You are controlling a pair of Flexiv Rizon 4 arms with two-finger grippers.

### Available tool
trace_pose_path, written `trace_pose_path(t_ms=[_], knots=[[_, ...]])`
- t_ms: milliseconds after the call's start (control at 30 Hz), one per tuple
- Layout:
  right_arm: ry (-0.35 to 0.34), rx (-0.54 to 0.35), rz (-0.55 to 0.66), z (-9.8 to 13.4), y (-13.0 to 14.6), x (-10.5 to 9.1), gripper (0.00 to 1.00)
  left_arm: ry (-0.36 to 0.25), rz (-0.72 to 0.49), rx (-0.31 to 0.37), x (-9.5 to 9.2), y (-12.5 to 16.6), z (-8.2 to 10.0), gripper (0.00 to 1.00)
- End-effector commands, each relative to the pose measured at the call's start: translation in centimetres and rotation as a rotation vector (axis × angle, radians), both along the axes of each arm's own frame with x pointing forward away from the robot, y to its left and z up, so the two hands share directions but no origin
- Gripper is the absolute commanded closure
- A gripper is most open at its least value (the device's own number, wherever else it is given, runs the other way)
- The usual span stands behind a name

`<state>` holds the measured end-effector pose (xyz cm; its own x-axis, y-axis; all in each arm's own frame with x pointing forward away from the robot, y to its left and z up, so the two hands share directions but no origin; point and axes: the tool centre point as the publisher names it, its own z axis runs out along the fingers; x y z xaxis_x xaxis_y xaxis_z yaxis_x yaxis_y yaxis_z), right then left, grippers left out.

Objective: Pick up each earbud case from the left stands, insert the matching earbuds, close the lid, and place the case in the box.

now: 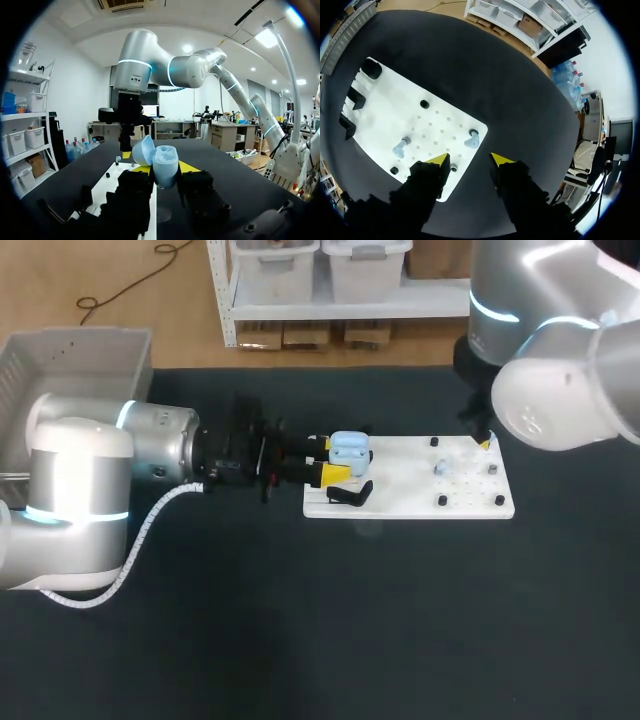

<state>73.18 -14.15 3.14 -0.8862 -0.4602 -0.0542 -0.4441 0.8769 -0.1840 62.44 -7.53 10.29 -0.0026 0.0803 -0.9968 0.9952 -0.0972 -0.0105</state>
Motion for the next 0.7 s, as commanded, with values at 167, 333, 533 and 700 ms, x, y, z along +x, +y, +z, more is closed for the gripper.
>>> trace_pose_path(t_ms=[167, 333, 533, 700], knots=[[0.006, -0.009, -0.006, -0.7, 0.03, 0.67, 0.52, 0.0, -0.001, 0.0, 0.04, 0.02, -0.02, 1.0], [0.004, -0.009, -0.013, -0.92, 0.09, 0.96, 0.53, 0.0, -0.001, 0.0, 0.04, 0.02, -0.02, 1.0], [-0.003, -0.012, -0.018, -1.17, 0.27, 1.29, 0.55, 0.0, -0.001, 0.0, 0.04, 0.02, -0.02, 1.0], [-0.005, -0.02, -0.02, -1.29, 0.24, 1.42, 0.56, 0.0, -0.001, 0.0, 0.04, 0.02, -0.02, 1.0]])
